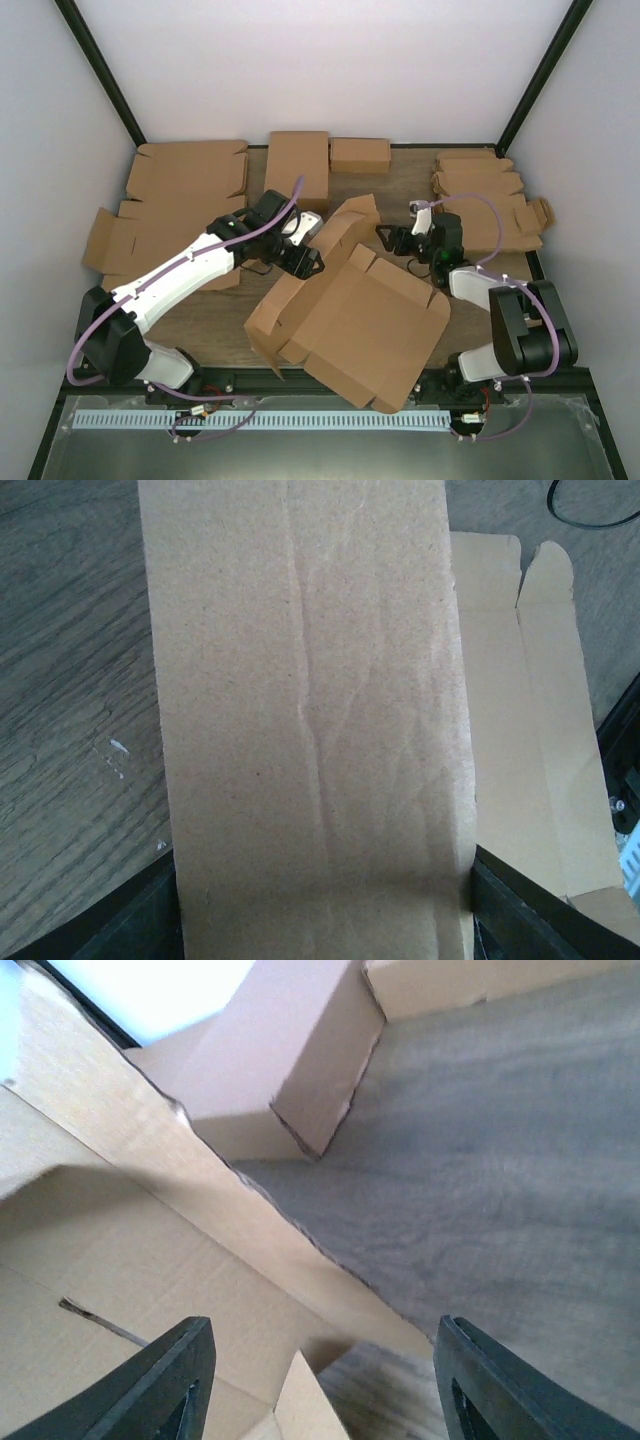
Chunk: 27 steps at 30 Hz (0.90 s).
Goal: Fold the paper box
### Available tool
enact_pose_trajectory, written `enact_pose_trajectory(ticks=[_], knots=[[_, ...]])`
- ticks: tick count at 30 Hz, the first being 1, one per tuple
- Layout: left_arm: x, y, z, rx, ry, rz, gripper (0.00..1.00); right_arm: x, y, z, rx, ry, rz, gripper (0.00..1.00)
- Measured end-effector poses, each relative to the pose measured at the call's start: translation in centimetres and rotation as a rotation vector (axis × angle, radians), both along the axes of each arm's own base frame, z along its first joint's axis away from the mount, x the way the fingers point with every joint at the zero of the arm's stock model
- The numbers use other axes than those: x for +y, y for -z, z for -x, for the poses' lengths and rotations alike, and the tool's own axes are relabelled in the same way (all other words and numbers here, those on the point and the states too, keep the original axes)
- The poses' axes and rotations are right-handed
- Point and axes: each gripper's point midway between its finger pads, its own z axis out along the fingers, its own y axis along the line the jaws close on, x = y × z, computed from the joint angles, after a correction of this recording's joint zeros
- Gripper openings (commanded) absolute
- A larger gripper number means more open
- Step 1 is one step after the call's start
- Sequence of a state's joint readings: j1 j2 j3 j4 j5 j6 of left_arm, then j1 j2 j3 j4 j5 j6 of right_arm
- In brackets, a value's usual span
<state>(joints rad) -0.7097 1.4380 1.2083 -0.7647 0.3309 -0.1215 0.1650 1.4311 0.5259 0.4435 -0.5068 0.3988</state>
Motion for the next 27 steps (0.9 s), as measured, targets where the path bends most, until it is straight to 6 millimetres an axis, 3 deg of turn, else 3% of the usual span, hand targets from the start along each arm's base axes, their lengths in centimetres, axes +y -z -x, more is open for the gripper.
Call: enact_pose_trajectory(ticks=[7,11,14,19,23,27], knots=[[0.0,0.0,0.0,-0.002,0.003,0.000,0.67,0.8,-2.0,-1.4,-0.155,-0.081,0.057,0.62],[-0.1,0.0,0.1,0.002,0.011,0.005,0.67,2.4,-2.5,-3.8,-0.196,-0.185,0.087,0.51],[-0.2,-0.1,0.2,0.003,0.014,0.008,0.67,3.2,-2.9,-4.4,-0.222,-0.251,0.099,0.32],[-0.2,-0.1,0.1,0.001,0.013,0.010,0.66,3.8,-2.7,-3.3,-0.231,-0.314,0.106,0.11],[-0.4,-0.2,-0.1,-0.003,0.013,0.012,0.66,4.3,-3.3,-0.6,-0.237,-0.324,0.117,0.01],[-0.4,-0.2,0.0,-0.001,0.014,0.008,0.66,4.8,-4.3,0.6,-0.261,-0.282,0.184,0.01]])
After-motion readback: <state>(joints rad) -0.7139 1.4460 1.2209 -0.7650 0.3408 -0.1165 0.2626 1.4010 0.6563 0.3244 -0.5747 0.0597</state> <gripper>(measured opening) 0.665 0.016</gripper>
